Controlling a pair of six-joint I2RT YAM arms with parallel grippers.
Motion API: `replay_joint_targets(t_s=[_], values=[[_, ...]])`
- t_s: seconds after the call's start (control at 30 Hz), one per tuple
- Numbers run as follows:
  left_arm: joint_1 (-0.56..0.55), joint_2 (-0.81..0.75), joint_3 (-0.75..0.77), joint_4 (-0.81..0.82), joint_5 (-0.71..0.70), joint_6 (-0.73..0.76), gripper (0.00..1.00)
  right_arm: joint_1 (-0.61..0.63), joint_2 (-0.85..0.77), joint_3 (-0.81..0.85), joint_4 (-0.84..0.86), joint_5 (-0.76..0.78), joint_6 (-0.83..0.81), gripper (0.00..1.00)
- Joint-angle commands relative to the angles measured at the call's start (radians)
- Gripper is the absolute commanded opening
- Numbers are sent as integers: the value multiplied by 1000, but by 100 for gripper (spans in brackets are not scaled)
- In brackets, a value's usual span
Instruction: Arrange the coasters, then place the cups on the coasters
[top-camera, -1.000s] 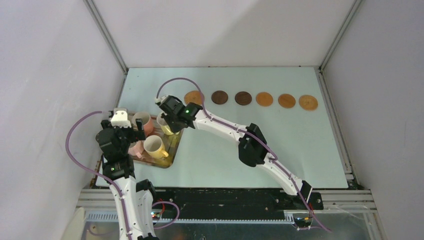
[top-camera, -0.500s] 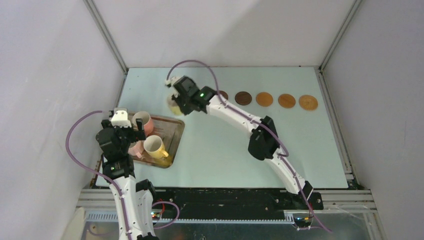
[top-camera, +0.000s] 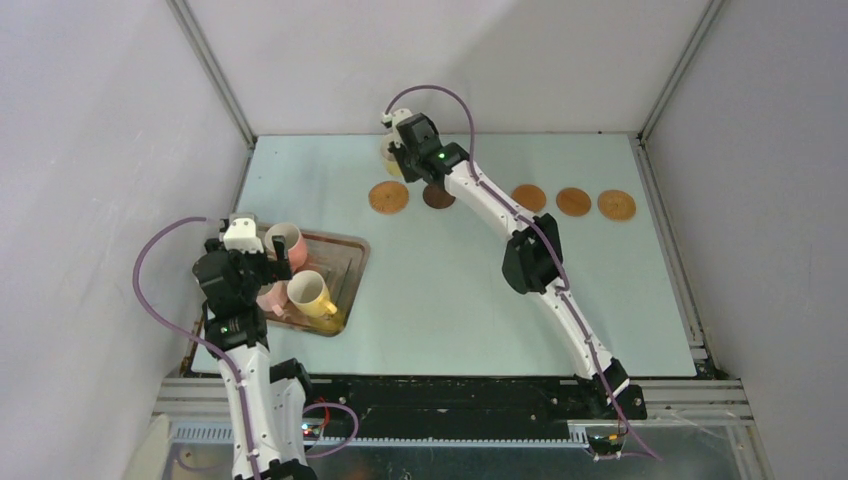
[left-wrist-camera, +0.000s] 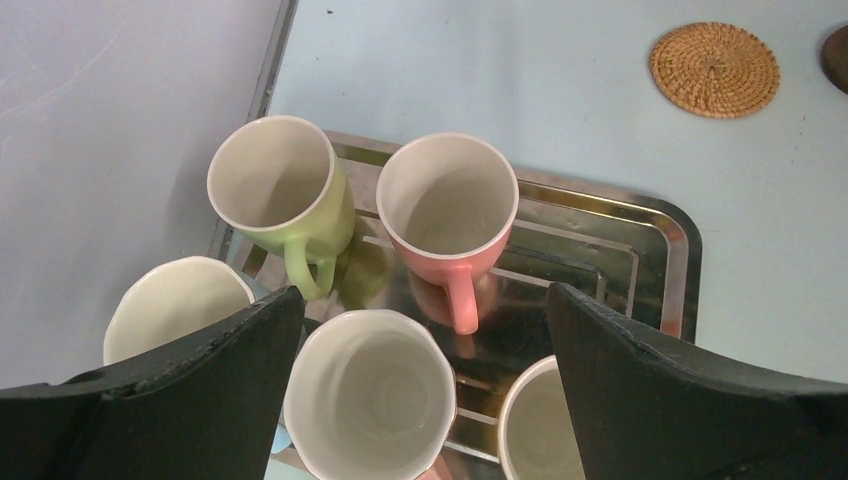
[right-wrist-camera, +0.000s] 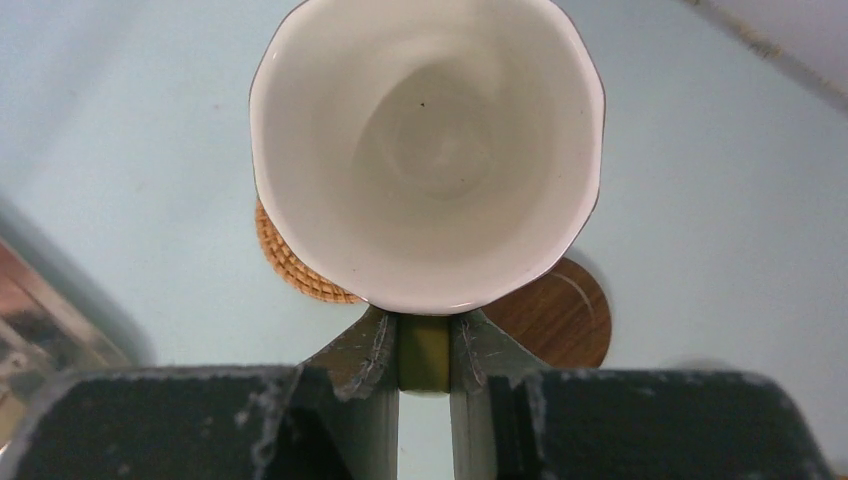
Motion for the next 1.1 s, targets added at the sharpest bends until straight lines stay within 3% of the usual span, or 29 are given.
replay_joint_targets(t_s=[0.0,0.23,0.37,0.43,0.47,0.6,0.67,0.83,1.07], values=[[9,16,11,46,-9,13,98,9,29,111,75,-28,-14,0],[9,19,14,42,-8,16,98,3,51,139,72,45,-33,0],[9,8,16,36,-6,13,98,-68,-32,79,-17,0,16,0],[9,-3,15,35,-3,13,98,-123,-132,-54,-50,-40,35,0],[9,-14,13,35,-1,13,98,-142,-241,-230,-10,-59,36,0],[10,-40,9,33,6,9,98,-254,-615,-822,295,-45,-42,0],[10,-46,9,32,11,8,98,-317,-746,-988,369,-35,-87,0],[10,-52,10,32,28,4,98,-506,-885,-1192,432,-34,-97,0],[10,-61,13,27,26,2,98,-779,-808,-1233,473,-6,-54,0]])
